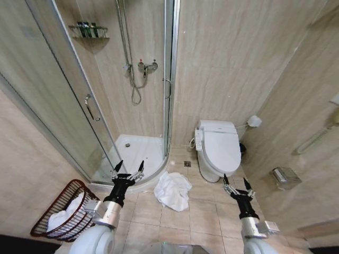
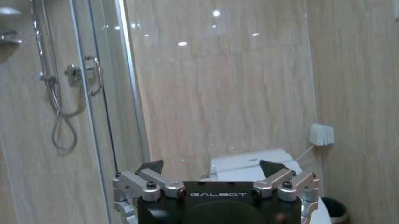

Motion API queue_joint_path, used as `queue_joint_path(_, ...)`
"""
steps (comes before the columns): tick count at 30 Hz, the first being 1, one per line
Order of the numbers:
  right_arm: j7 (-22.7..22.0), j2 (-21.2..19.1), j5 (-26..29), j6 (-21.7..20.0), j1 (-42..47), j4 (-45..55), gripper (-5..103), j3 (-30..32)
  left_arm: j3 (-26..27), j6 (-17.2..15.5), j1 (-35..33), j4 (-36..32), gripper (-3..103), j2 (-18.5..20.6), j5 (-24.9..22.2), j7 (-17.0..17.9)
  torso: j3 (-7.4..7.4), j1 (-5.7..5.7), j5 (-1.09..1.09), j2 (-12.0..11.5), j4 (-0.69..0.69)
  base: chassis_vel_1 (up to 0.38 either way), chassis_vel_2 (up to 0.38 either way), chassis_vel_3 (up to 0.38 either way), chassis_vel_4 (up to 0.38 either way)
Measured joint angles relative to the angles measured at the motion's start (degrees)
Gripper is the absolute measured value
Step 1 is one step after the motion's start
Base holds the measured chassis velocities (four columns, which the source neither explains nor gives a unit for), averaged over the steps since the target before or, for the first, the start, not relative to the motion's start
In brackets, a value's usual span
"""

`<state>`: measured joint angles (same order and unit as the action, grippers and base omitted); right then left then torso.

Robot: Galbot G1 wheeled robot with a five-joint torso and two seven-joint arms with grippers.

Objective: Discard the used towel into the hamper.

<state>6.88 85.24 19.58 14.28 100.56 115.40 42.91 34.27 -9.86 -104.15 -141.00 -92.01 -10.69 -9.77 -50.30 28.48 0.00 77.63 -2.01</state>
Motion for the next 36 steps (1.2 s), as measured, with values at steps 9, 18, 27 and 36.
queue_joint_path(9,5.4,0.4,-1.5,8.2,-0.4,-5.9,100,-0.8,0.0,0.0,0.0,0.0,100,0.0,0.0,0.0,1.55,-1.30,0.00,-2.9,0.00,0.000,0.000,0.000,0.000)
queue_joint_path(18,6.1,0.5,-2.2,15.6,-0.8,-12.6,100,-2.0,0.0,0.0,0.0,0.0,100,0.0,0.0,0.0,3.10,-2.62,0.00,-5.7,0.00,0.000,0.000,0.000,0.000)
queue_joint_path(27,3.8,-3.0,-1.5,18.4,-3.2,-16.1,100,0.6,0.0,0.0,0.0,0.0,100,0.0,0.0,0.0,4.76,-3.99,0.00,-8.8,0.00,0.000,0.000,0.000,0.000)
queue_joint_path(36,4.4,-8.2,-4.5,24.8,-5.2,-21.7,100,0.3,0.0,0.0,0.0,0.0,100,0.0,0.0,0.0,6.17,-5.15,0.02,-11.3,0.00,0.000,0.000,0.000,0.000)
